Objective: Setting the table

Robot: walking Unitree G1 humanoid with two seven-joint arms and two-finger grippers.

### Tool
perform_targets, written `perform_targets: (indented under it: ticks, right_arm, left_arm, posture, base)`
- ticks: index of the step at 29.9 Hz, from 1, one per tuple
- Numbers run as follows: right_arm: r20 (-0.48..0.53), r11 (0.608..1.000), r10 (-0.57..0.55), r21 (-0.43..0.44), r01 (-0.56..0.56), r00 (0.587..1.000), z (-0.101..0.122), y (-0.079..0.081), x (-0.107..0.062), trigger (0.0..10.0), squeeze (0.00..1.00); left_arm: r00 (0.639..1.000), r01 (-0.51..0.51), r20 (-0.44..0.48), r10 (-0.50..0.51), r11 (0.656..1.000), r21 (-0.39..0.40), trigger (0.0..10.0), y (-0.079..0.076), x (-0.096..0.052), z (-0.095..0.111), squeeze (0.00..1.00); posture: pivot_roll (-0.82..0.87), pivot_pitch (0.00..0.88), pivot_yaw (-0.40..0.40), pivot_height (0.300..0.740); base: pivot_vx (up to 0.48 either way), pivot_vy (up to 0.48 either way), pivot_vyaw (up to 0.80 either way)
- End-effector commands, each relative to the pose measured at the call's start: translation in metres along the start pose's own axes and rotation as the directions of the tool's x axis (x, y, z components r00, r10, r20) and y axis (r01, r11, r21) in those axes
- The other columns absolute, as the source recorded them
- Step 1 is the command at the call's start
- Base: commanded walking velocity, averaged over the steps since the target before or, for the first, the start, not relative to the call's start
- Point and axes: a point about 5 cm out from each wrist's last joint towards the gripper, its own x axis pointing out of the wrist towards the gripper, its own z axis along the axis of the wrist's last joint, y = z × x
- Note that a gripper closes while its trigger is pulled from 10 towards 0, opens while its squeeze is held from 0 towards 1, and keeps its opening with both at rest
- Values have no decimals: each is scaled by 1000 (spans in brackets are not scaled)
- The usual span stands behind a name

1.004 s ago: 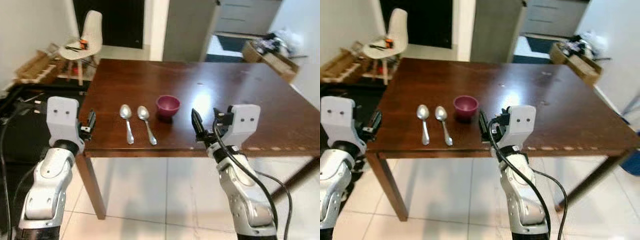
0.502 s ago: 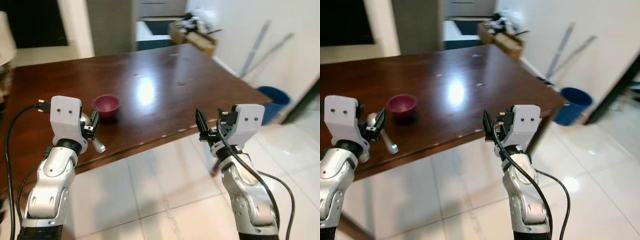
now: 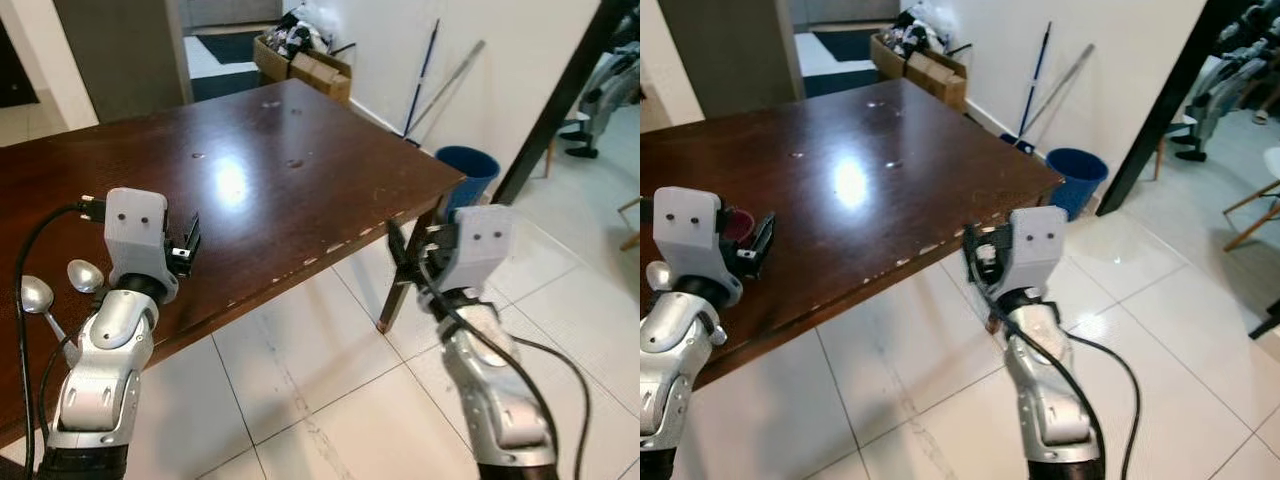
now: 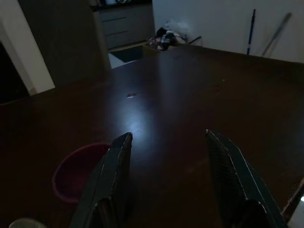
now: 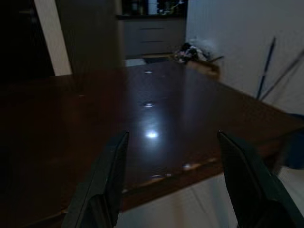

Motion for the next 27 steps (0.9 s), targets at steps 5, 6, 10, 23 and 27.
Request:
perform_targets:
  ticks: [5,6,10,23,27]
  right_arm:
    - [-36,999,-8,44,9,999,-6,-3,-1,10000,0]
    - [-36,999,-8,44,9,999,-6,-3,-1,10000,0]
    - [-27,997,13,82,-10,1000,-4,1,-1,10000,0]
    - [-11,994,17,112,-16,1000,-2,2,-1,10000,0]
    - [-10,993,16,114,-14,1000,-2,2,-1,10000,0]
  left_arm:
    - [1000,-6,-9,6,1000,10,10000,1,-1,-3,0]
    - [1000,-6,-9,6,1000,10,10000,1,-1,-3,0]
    - [1000,-6,-8,6,1000,7,10000,1,-1,-3,0]
    - [1000,-5,-9,5,1000,6,10000,0,-1,-3,0]
    - [1000,-6,-9,6,1000,6,10000,0,-1,-3,0]
  posture:
    - [-34,0,27,740]
    - [-34,0,27,740]
    - [-35,0,27,740]
    - [-34,0,27,740]
    - [-33,0,27,740]
  base:
    - [0,0,0]
    - [0,0,0]
    - [0,0,0]
    - [0,0,0]
    - [0,0,0]
